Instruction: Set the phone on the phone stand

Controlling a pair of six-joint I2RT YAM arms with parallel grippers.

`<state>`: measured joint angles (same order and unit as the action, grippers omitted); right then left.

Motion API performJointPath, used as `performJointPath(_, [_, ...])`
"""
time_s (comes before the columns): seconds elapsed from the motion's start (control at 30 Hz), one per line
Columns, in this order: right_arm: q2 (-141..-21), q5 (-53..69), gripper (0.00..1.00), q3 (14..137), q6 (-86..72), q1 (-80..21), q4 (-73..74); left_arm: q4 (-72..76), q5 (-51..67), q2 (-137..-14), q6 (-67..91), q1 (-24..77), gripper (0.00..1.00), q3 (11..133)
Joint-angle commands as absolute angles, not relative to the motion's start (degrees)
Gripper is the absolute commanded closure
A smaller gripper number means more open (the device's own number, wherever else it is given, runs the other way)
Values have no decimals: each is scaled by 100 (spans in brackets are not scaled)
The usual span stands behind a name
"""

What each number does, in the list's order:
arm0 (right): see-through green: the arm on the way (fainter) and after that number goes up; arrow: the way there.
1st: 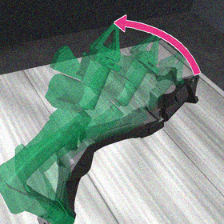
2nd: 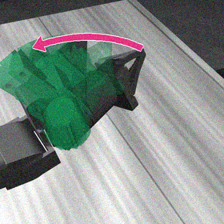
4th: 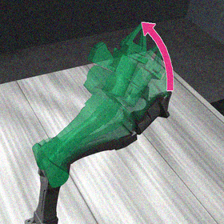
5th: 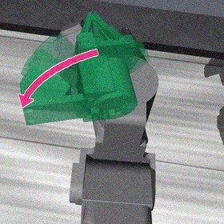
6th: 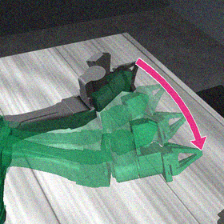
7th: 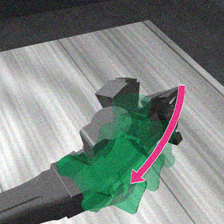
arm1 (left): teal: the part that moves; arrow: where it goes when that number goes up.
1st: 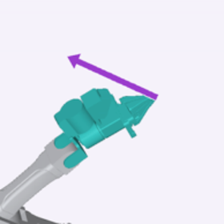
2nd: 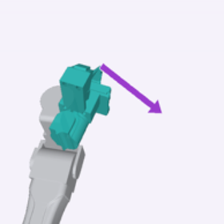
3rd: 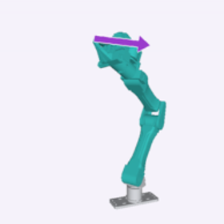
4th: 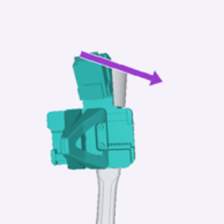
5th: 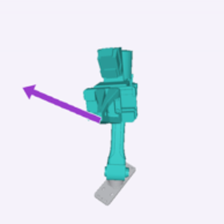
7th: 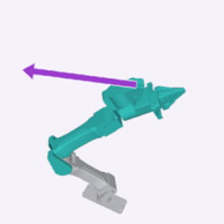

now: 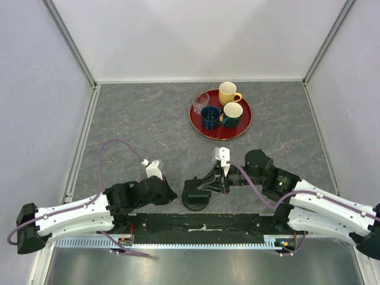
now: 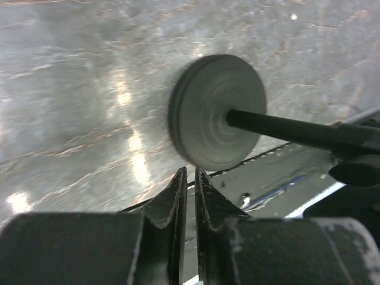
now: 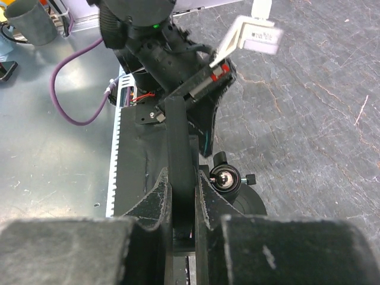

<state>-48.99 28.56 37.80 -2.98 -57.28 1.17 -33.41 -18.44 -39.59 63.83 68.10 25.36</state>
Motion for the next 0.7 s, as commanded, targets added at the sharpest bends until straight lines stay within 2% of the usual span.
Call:
performJointPath(0.0, [-4772,2707,100,3709,-325,-5704,-333,-1012,-275,-4033,6345,6373,91,1979])
performJointPath(0.13, [-4834,2725,100,3648,-535,-5704,-492,-352,-35,-4604,6521,6293,98,1697])
performJointPath(0.4, [-4623,2426,100,3305,-896,-5713,-887,167,-246,-5580,6671,6275,98,1319])
performJointPath(0.67, [-4395,2215,100,2830,-1187,-5739,-1310,88,-334,-5660,6785,6275,98,1187])
